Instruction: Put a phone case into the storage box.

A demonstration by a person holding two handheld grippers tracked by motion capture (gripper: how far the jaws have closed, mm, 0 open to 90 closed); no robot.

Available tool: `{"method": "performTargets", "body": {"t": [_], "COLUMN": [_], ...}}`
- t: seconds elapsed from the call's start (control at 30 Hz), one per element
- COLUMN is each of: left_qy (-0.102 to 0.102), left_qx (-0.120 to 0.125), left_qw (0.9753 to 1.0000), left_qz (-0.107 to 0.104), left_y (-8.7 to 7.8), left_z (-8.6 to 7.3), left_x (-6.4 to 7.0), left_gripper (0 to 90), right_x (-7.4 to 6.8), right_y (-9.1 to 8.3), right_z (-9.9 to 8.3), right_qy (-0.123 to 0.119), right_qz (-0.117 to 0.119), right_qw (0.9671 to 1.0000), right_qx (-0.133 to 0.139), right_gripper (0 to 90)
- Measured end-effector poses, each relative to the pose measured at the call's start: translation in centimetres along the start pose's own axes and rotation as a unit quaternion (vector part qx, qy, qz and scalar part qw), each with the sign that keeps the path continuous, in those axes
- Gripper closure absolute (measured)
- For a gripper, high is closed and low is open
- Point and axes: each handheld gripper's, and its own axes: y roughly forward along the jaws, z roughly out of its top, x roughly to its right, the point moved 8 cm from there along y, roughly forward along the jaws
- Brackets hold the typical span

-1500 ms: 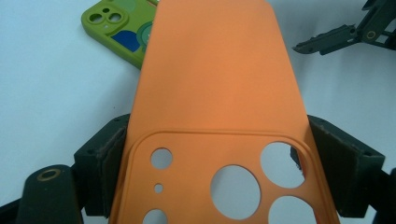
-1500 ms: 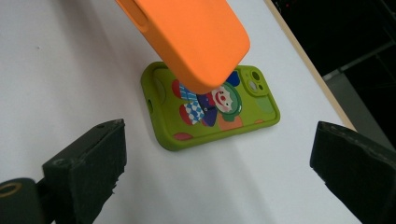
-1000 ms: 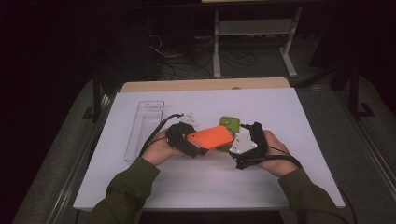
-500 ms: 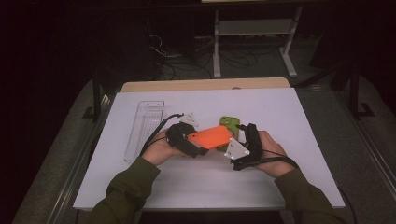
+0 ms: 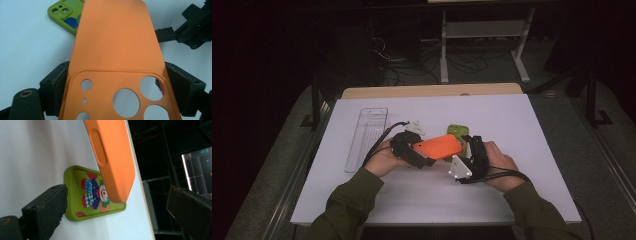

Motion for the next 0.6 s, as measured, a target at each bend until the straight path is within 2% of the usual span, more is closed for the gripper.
{"method": "performTargets", "body": {"t": [0.03,0.07,0.13,0.17,0.4,0.6], "left_qy": [0.001,0.001,0.007,0.007,0.008,0.008], "left_qx": [-0.001,0.000,-0.003,-0.004,-0.004,-0.005], "left_qw": [1.0000,1.0000,1.0000,1.0000,1.0000,1.0000], "left_qz": [0.000,0.000,0.000,0.000,0.000,-0.001], "left_y": [0.0,0.0,0.0,0.0,0.0,0.0], "left_z": [0.0,0.0,0.0,0.0,0.0,0.1], "left_x": [0.0,0.0,-0.1,-0.1,-0.1,0.0], "left_gripper": [16.0,16.0,16.0,16.0,16.0,16.0], "right_x": [0.0,-0.1,-0.2,-0.1,-0.4,-0.5], "right_y": [0.0,0.0,0.0,0.0,0.1,0.1], "right_z": [0.1,0.2,0.2,0.2,0.8,1.2], "right_qy": [-0.003,0.005,-0.002,-0.013,-0.040,-0.050], "right_qz": [-0.003,-0.005,-0.009,-0.011,-0.030,-0.045], "right_qw": [1.0000,1.0000,1.0000,0.9999,0.9987,0.9977], "right_qx": [0.001,0.003,0.004,0.002,0.007,0.011], "right_gripper": [2.6,2.6,2.5,2.6,2.5,2.5]}}
